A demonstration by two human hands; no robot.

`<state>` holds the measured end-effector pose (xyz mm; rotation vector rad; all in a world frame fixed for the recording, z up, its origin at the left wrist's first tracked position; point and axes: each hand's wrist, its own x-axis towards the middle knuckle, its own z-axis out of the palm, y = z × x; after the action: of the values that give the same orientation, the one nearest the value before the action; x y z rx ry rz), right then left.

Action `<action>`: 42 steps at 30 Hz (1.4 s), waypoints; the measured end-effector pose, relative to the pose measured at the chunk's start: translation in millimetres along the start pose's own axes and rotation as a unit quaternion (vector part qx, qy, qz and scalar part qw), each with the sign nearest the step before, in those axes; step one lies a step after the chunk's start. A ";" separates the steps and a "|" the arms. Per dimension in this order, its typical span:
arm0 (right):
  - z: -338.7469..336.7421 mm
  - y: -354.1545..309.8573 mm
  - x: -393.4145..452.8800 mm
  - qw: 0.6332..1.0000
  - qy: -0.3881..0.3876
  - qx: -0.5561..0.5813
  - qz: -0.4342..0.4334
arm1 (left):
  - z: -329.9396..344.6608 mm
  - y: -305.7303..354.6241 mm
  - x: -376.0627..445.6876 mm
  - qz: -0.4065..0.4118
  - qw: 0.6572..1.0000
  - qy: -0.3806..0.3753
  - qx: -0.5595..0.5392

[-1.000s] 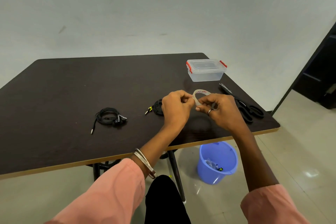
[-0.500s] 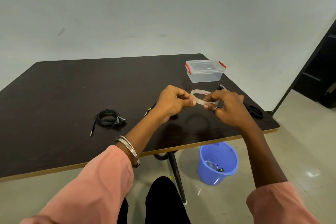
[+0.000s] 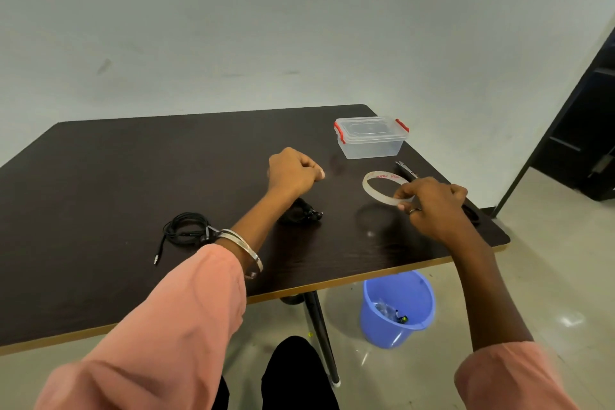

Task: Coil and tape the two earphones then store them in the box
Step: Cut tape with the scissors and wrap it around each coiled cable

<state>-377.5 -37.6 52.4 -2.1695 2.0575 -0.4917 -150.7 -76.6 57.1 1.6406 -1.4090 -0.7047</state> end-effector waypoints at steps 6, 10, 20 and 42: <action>7.5 3.7 3.5 0.998 -0.031 -0.046 -0.007 | 10.8 -10.1 14.8 0.009 0.997 -0.006 0.074; 11.2 7.9 13.4 0.996 -0.053 -0.077 -0.013 | 18.6 -17.3 18.8 0.010 0.990 0.022 0.136; 8.7 25.5 1.5 0.990 -0.001 0.140 -0.015 | 21.9 -10.9 21.8 0.025 0.988 0.011 0.149; -23.3 23.3 -1.0 0.976 0.035 -0.124 0.176 | 28.4 1.2 9.3 0.116 0.970 0.009 0.212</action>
<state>-406.8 -35.1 67.2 -1.8550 2.5922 -0.2841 -173.2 -92.3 45.3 1.7513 -1.7928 -0.2625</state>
